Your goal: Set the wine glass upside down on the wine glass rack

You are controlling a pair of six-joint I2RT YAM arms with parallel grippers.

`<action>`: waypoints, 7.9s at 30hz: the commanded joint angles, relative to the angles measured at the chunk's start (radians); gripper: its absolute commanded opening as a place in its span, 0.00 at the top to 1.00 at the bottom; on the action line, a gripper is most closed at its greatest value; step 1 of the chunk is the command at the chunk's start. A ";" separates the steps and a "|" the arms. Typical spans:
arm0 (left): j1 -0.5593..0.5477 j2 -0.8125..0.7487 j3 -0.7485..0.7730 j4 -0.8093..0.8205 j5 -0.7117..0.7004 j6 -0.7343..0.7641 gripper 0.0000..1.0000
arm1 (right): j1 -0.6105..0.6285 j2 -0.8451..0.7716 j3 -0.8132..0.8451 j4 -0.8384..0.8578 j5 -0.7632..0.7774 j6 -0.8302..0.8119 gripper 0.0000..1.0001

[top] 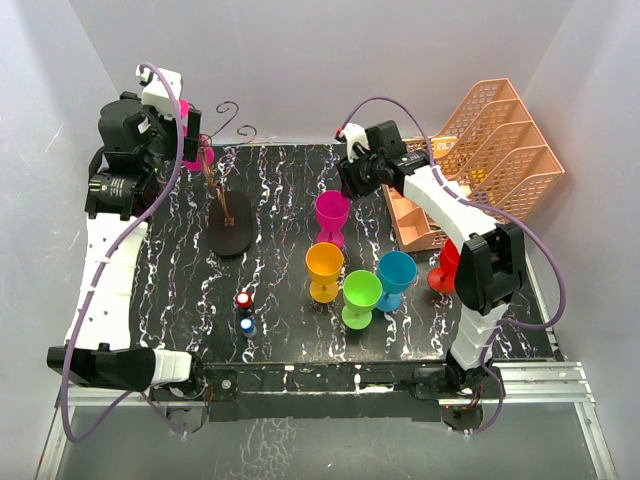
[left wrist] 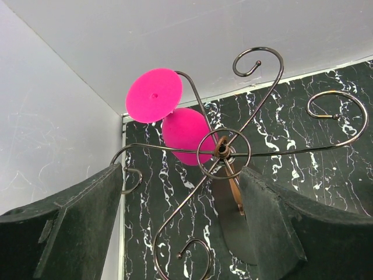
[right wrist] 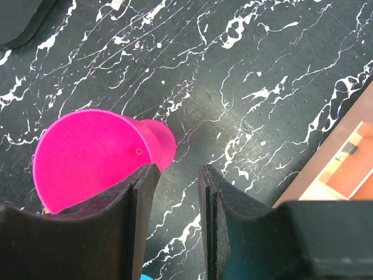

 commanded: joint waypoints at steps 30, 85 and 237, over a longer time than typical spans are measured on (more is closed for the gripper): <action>0.016 -0.053 -0.054 0.010 0.064 -0.001 0.21 | 0.070 -0.127 0.022 0.069 0.071 -0.019 0.60; 0.027 -0.089 -0.072 -0.003 0.078 0.035 0.19 | 0.207 0.375 0.222 0.156 0.456 -0.213 0.12; 0.036 0.189 0.453 0.201 -0.252 0.074 1.00 | -0.380 -0.413 -0.204 0.305 -0.191 0.113 0.18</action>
